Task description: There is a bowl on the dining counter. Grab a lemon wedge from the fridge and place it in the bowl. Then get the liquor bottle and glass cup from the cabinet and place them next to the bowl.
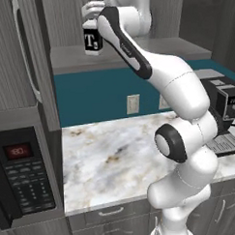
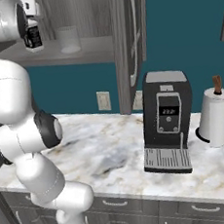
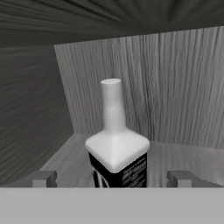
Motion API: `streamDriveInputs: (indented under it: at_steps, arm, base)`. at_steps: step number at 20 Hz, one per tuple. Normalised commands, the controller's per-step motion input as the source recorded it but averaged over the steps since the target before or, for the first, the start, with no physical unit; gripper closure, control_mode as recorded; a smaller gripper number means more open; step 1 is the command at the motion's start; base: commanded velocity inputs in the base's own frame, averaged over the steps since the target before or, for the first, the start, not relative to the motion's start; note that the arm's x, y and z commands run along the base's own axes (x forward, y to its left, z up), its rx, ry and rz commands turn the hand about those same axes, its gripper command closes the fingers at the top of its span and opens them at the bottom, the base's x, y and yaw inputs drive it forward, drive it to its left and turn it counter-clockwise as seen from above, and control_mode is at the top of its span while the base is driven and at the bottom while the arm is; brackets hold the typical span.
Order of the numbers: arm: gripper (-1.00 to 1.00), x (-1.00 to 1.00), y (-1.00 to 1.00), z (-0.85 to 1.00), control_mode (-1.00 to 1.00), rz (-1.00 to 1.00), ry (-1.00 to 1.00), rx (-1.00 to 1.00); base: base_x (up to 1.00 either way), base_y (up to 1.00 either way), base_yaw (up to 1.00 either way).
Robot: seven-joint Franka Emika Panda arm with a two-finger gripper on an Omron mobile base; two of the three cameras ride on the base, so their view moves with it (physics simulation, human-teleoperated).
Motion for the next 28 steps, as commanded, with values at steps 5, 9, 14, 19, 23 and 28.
streamDriveInputs:
  at_steps: [5,9,14,19,23,28]
  arm:
    - [-1.00,0.21,0.09,0.00,-1.00,0.00,0.00,0.00]
    - [-1.00,0.25,0.14,0.00,-1.00,0.00,0.00,0.00]
    - [-1.00,0.28,0.08,0.00,-1.00,0.00,0.00,0.00]
    - [-1.00,0.34,0.08,0.00,-1.00,0.00,0.00,0.00]
    - [-1.00,0.33,0.07,0.00,-1.00,0.00,0.00,0.00]
    - [-1.00,0.26,0.04,0.00,-1.00,0.00,0.00,0.00]
  base:
    - [0.00,0.00,0.00]
    - [0.00,0.00,0.00]
    - [0.00,0.00,0.00]
    - [0.00,0.00,0.00]
    - [0.00,0.00,0.00]
    - [0.00,0.00,0.00]
